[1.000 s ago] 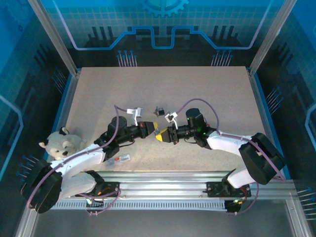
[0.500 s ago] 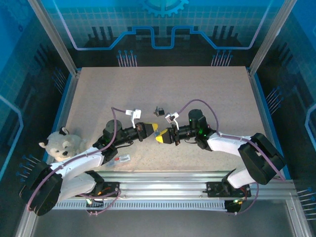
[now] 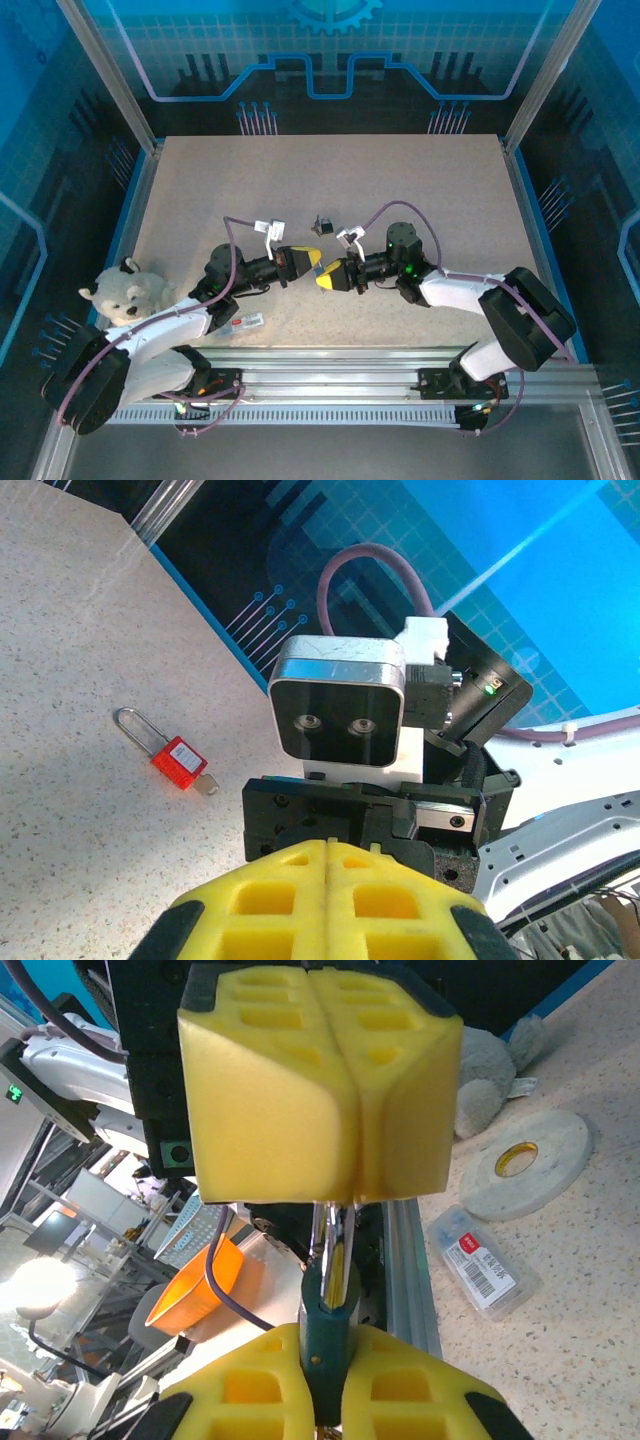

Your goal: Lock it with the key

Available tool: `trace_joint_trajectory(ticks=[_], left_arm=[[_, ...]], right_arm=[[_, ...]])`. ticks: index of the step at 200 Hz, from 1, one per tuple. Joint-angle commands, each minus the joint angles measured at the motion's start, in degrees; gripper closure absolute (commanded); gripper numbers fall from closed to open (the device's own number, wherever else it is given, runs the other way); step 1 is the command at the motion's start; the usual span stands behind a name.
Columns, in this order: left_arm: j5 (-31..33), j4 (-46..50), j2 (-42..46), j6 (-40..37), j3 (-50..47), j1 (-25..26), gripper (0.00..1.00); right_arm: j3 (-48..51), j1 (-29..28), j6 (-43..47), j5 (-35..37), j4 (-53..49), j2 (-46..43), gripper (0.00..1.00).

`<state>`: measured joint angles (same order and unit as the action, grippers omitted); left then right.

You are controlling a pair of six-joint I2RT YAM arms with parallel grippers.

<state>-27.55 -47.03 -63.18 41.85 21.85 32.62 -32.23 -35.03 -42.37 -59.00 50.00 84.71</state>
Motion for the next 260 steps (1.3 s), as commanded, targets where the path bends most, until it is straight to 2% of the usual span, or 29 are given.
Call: trace_joint_trajectory(ticks=[1, 84, 260], left_arm=[[-0.8, 0.0, -1.8, -1.3, -1.2, -0.3, 1.0], [-2.6, -3.1, -3.7, 0.1, -1.7, -0.1, 1.0], [-3.4, -7.8, -9.0, 1.6, -3.4, 3.0, 1.0]], right_arm=[[-0.3, -0.3, -1.5, -4.6, 9.5, 0.2, 1.0], [0.7, 2.2, -16.4, -5.6, 31.3, 6.6, 1.0], [-0.7, 6.4, -20.7, 0.0, 31.5, 7.5, 1.0]])
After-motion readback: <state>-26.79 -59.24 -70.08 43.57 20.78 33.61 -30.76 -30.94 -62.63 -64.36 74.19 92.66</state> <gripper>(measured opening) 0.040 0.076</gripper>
